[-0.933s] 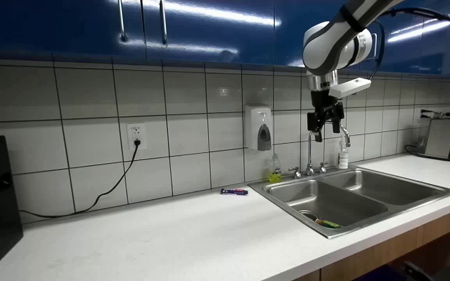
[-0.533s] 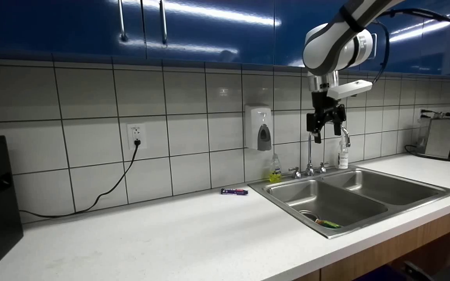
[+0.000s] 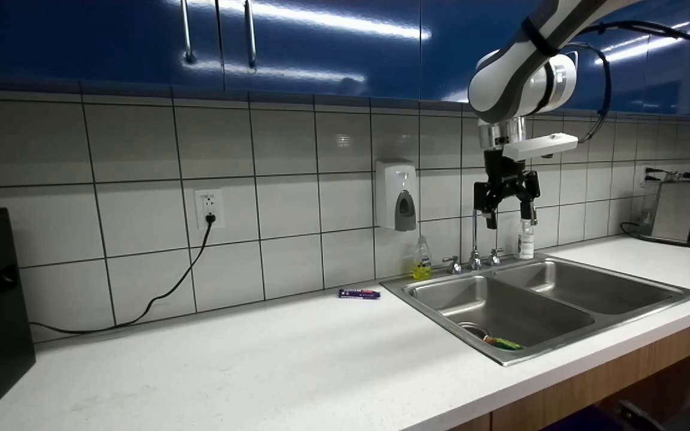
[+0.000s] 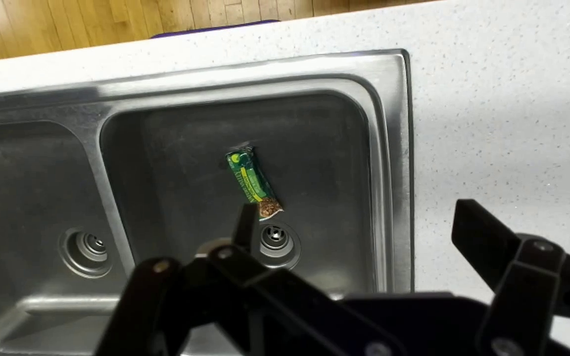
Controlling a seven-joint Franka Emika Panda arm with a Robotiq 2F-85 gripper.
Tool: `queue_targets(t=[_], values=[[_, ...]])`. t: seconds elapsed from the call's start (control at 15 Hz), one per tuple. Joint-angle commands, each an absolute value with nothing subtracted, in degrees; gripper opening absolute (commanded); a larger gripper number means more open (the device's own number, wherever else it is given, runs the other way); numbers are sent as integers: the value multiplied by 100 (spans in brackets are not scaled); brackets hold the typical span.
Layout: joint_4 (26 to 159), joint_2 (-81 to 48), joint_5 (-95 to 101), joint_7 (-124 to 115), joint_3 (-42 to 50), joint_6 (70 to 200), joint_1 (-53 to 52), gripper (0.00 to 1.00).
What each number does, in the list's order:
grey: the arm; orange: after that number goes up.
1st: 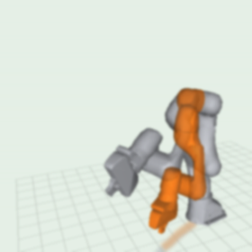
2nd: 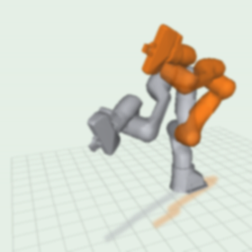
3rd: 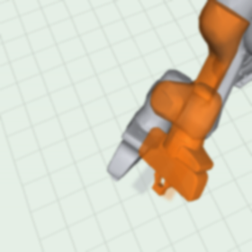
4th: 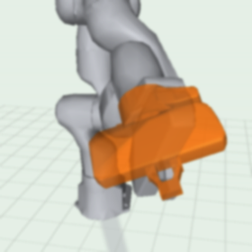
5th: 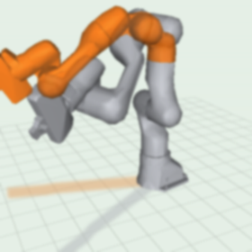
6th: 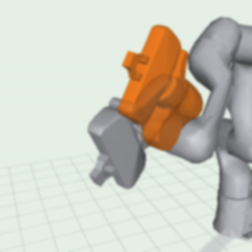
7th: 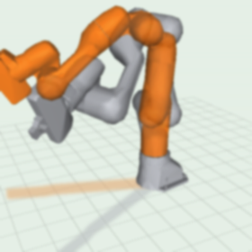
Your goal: Remove the chocolate bar from the sink
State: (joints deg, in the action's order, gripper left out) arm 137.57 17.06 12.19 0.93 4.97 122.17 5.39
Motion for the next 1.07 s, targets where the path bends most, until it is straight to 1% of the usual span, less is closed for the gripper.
queue_targets(t=[0.0,0.53,1.0], values=[[13862,1516,1324,-59,627,12508,739,100],[13794,506,1313,236,1189,13570,1137,100],[13119,-1049,866,701,1339,14528,1226,100]])
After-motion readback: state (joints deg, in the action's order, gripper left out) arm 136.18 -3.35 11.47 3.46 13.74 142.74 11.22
